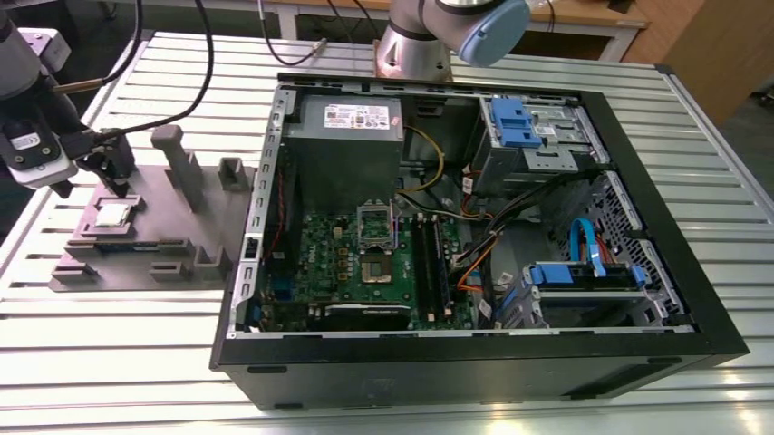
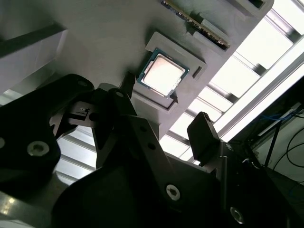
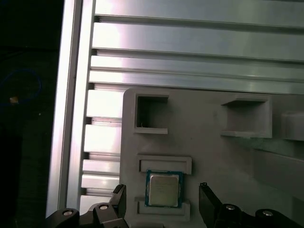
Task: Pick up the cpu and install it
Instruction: 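Pick up the cpu and move it towards the insertion slot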
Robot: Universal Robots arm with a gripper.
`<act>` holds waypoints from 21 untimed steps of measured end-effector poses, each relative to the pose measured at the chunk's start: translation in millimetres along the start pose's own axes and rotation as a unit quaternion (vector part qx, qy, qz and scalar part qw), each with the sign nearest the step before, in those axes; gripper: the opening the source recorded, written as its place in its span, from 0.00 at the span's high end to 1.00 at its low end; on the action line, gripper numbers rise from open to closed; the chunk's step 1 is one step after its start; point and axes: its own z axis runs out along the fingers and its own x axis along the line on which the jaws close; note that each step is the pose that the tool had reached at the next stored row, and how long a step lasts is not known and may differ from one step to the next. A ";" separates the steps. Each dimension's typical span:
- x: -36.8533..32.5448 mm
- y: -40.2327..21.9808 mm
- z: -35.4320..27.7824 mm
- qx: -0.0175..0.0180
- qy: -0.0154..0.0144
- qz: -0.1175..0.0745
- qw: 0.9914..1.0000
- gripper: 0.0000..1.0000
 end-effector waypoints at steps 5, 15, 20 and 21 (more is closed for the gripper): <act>0.0 -0.2 3.0 0.000 0.000 0.000 1.000 0.29; 0.0 -1.7 12.6 0.000 0.000 0.002 1.000 0.29; -0.1 -2.1 18.8 0.000 0.000 0.002 1.000 0.29; -0.1 -2.2 20.2 0.000 0.000 0.002 1.000 0.29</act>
